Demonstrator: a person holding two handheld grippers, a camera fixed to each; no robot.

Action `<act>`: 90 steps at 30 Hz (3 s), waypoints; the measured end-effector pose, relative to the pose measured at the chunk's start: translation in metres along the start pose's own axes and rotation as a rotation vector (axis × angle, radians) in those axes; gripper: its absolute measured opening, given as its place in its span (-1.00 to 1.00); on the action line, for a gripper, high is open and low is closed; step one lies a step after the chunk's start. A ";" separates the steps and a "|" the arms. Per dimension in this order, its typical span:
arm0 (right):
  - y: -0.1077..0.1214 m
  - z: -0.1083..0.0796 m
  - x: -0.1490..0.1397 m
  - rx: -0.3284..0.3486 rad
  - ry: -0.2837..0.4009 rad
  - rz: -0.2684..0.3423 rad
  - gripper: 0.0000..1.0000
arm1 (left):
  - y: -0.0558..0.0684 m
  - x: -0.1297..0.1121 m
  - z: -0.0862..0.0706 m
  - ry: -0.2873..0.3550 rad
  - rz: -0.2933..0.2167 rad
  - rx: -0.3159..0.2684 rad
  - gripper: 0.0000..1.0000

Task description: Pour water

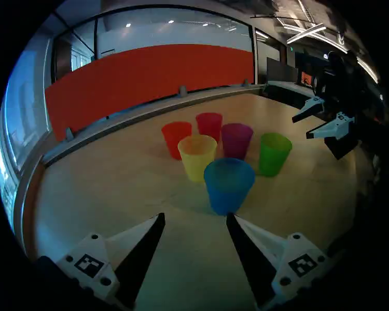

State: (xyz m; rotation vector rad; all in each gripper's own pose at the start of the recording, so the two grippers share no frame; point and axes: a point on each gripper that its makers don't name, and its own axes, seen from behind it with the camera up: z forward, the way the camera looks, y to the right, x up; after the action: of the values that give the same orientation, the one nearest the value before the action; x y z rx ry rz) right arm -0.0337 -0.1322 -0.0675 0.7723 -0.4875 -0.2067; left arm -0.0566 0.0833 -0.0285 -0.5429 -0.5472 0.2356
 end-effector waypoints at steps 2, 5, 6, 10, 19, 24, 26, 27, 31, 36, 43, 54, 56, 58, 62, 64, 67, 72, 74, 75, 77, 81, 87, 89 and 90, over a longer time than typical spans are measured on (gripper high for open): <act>0.002 -0.003 0.004 -0.015 0.009 0.005 1.00 | -0.002 0.003 -0.001 0.018 -0.008 0.018 0.75; 0.007 -0.005 0.008 -0.047 0.022 0.013 1.00 | -0.008 0.009 -0.002 0.044 -0.027 0.048 0.75; 0.008 -0.005 0.010 -0.058 0.026 0.015 1.00 | -0.010 0.010 -0.002 0.053 -0.033 0.059 0.75; 0.016 -0.006 0.017 -0.111 0.061 0.024 1.00 | -0.023 0.018 -0.005 0.094 -0.067 0.116 0.75; 0.042 -0.012 0.027 -0.241 0.129 0.058 0.99 | -0.044 0.030 -0.014 0.184 -0.134 0.207 0.75; 0.059 -0.021 0.034 -0.319 0.179 0.084 0.99 | -0.055 0.041 -0.026 0.245 -0.142 0.273 0.75; 0.064 -0.025 0.036 -0.347 0.202 0.090 0.99 | -0.060 0.045 -0.031 0.275 -0.149 0.301 0.75; 0.066 -0.027 0.037 -0.361 0.213 0.093 0.99 | -0.062 0.048 -0.034 0.288 -0.152 0.313 0.75; 0.078 -0.033 0.041 -0.418 0.253 0.117 0.99 | -0.067 0.053 -0.041 0.328 -0.175 0.353 0.75; 0.090 -0.042 0.047 -0.479 0.311 0.147 0.99 | -0.069 0.058 -0.046 0.365 -0.184 0.391 0.75; 0.102 -0.057 0.060 -0.561 0.407 0.158 0.98 | -0.068 0.068 -0.056 0.426 -0.191 0.431 0.75; 0.114 -0.077 0.070 -0.671 0.498 0.151 0.99 | -0.068 0.092 -0.073 0.539 -0.198 0.450 0.75; 0.116 -0.080 0.069 -0.698 0.505 0.143 0.98 | -0.072 0.094 -0.075 0.556 -0.205 0.466 0.75; 0.117 -0.082 0.068 -0.718 0.507 0.137 0.99 | -0.075 0.094 -0.076 0.560 -0.211 0.477 0.75; 0.116 -0.085 0.068 -0.735 0.507 0.136 0.99 | -0.080 0.093 -0.076 0.551 -0.219 0.492 0.75; 0.116 -0.086 0.069 -0.739 0.509 0.140 0.99 | -0.083 0.091 -0.077 0.547 -0.222 0.502 0.75; 0.117 -0.089 0.070 -0.745 0.517 0.148 0.99 | -0.085 0.089 -0.077 0.544 -0.226 0.511 0.75; 0.118 -0.092 0.070 -0.742 0.524 0.159 0.98 | -0.083 0.086 -0.072 0.531 -0.231 0.511 0.75; 0.119 -0.092 0.069 -0.739 0.524 0.166 0.99 | -0.082 0.086 -0.071 0.532 -0.236 0.510 0.75; 0.119 -0.092 0.069 -0.738 0.524 0.169 0.99 | -0.082 0.086 -0.070 0.534 -0.238 0.510 0.75; 0.119 -0.093 0.070 -0.740 0.523 0.174 0.99 | -0.082 0.086 -0.070 0.541 -0.243 0.513 0.75; 0.119 -0.095 0.072 -0.743 0.523 0.172 0.99 | -0.083 0.086 -0.068 0.556 -0.248 0.519 0.75; 0.117 -0.098 0.070 -0.754 0.509 0.164 0.99 | -0.085 0.083 -0.066 0.572 -0.233 0.542 0.75; 0.117 -0.099 0.068 -0.755 0.505 0.169 0.99 | -0.084 0.079 -0.065 0.575 -0.223 0.550 0.75; 0.117 -0.099 0.067 -0.755 0.504 0.172 0.99 | -0.084 0.078 -0.065 0.575 -0.219 0.554 0.75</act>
State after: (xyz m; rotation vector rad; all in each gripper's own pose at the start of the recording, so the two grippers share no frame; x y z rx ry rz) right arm 0.0735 -0.0124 -0.0219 0.0258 0.0240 -0.0206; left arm 0.0495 0.0127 0.0043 0.0038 0.0322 0.0101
